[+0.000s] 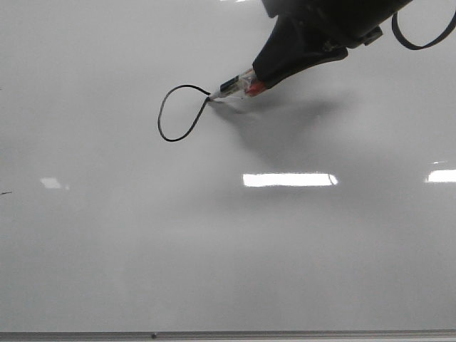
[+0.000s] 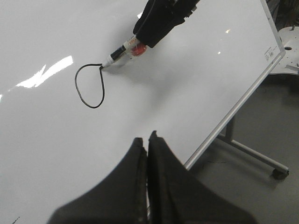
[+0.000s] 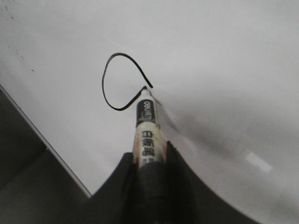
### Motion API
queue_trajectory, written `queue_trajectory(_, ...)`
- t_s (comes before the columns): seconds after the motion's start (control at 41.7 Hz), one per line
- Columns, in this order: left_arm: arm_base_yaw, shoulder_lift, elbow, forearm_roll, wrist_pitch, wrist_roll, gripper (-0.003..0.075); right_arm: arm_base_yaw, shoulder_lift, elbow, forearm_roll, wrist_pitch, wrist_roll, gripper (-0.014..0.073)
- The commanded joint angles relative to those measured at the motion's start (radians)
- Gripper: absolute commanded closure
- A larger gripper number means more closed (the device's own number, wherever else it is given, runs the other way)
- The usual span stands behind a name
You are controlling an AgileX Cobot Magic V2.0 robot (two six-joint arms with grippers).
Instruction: Write number 9 on whiteboard
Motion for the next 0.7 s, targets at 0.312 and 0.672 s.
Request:
queue_trajectory(0.312,0.001,0.001,-0.027,-0.037,-0.063,-0.008,0.0739,0.055,0.096,0.019,-0.178,-0.022,0.148,0.0653)
queue_trajectory(0.672,0.001,0.006,-0.029,-0.083,-0.052,-0.01,0.0738,0.145,-0.102,-0.012,-0.18,0.215,-0.042,0.0653)
